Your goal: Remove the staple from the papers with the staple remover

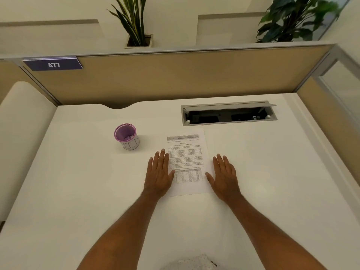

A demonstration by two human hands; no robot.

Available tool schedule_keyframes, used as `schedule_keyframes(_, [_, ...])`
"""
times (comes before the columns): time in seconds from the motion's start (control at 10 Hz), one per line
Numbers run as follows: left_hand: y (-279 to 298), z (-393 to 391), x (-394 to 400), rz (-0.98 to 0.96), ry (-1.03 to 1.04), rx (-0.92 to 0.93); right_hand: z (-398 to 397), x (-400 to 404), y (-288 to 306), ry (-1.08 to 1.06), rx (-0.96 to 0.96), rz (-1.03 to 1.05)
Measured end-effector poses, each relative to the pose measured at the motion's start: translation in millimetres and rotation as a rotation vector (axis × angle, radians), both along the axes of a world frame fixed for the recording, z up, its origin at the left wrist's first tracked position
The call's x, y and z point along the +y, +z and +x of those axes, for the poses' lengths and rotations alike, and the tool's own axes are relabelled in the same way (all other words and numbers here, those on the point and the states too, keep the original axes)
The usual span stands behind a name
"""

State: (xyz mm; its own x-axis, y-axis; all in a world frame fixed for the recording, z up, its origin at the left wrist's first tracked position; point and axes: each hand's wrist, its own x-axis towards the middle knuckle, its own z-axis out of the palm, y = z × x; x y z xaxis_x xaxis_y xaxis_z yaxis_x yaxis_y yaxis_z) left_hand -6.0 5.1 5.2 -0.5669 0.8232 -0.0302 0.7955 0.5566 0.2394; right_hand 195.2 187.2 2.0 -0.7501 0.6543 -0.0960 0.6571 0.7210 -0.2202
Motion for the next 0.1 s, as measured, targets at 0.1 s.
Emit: schedule_keyframes(0.1, [2.1,4.1,-3.1,0.063,-0.037,0.030,3.9,-1.4,0.3,0.077,-0.052,-0.026])
